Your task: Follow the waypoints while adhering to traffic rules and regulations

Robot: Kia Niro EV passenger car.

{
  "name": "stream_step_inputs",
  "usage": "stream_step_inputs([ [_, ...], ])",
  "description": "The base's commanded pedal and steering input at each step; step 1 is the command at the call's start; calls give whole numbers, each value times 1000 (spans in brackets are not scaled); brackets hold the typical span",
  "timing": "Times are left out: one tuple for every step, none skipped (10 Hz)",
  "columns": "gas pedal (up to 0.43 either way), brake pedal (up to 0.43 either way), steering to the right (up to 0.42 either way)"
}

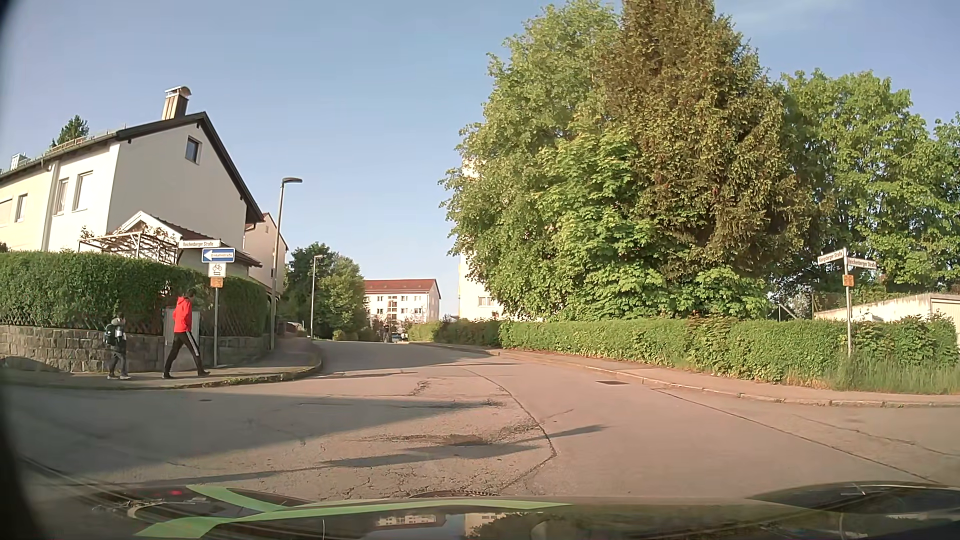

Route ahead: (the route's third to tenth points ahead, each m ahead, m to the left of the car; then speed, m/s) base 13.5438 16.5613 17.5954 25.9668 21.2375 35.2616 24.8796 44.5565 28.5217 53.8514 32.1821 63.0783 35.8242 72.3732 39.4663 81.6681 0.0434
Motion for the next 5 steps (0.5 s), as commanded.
stream_step_inputs([
  [209, 0, -658],
  [220, 0, -658],
  [248, 30, -659],
  [268, 134, -664],
  [299, 159, -672],
])
